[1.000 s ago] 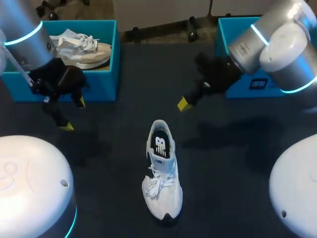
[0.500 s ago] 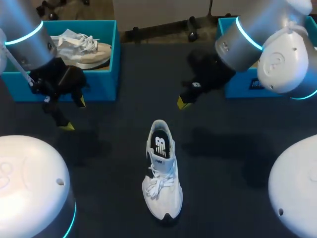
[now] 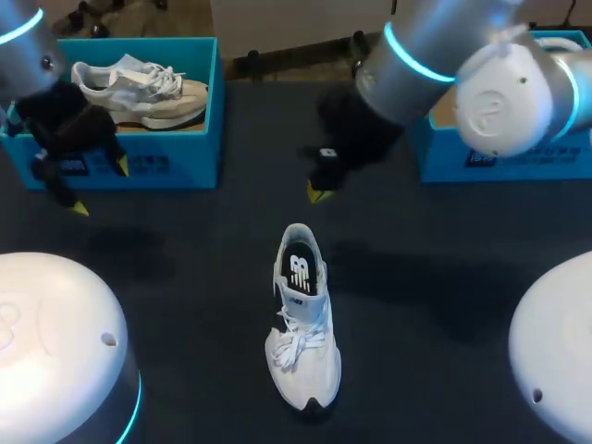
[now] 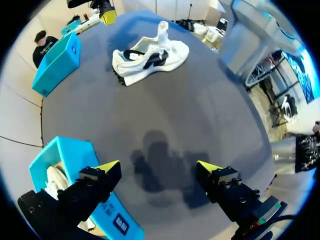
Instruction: Take the shoe out of the shoebox, open the shoe tongue, remove and reinsert the insole, then place the shoe into the shoebox
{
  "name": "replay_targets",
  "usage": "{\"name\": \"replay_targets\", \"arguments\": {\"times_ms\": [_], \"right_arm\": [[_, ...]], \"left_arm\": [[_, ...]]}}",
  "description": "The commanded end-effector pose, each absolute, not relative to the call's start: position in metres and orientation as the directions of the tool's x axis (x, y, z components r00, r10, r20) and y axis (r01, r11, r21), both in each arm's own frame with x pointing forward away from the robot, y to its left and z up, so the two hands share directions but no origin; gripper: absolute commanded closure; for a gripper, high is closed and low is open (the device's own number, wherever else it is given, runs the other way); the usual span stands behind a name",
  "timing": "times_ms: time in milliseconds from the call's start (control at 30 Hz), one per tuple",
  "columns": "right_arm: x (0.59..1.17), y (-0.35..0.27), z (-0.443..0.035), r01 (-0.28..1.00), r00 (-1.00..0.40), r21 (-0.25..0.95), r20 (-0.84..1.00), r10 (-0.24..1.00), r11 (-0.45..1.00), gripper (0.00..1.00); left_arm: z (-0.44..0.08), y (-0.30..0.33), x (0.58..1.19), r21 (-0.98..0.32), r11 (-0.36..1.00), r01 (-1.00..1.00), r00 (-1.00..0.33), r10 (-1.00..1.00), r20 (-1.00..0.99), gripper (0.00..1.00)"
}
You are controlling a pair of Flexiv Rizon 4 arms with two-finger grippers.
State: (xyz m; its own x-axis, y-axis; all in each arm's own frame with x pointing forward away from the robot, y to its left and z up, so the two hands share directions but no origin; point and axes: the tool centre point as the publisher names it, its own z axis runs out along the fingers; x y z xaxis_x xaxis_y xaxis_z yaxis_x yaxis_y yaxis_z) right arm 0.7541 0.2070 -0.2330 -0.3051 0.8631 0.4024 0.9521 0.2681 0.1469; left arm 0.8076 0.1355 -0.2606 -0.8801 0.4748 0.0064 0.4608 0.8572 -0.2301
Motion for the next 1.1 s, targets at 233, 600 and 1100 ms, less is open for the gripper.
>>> {"name": "replay_targets", "arguments": {"times_ms": [233,600,1100], "right_arm": [[0.742,0.243,-0.265,0.975,-0.195,0.14,0.167,0.966,0.173,1.0],[0.742,0.243,-0.265,0.975,-0.195,0.14,0.167,0.966,0.173,1.0],[0.727,0.242,-0.309,0.981,-0.147,0.132,0.027,0.989,0.143,1.0]], "left_arm": [[-0.26,0.16,0.828,-0.215,0.811,0.544,-0.827,0.561,0.026,0.0],[-0.26,0.16,0.828,-0.215,0.811,0.544,-0.827,0.561,0.026,0.0],[-0.26,0.16,0.828,-0.215,0.811,0.544,-0.827,0.561,0.026,0.0]]}}
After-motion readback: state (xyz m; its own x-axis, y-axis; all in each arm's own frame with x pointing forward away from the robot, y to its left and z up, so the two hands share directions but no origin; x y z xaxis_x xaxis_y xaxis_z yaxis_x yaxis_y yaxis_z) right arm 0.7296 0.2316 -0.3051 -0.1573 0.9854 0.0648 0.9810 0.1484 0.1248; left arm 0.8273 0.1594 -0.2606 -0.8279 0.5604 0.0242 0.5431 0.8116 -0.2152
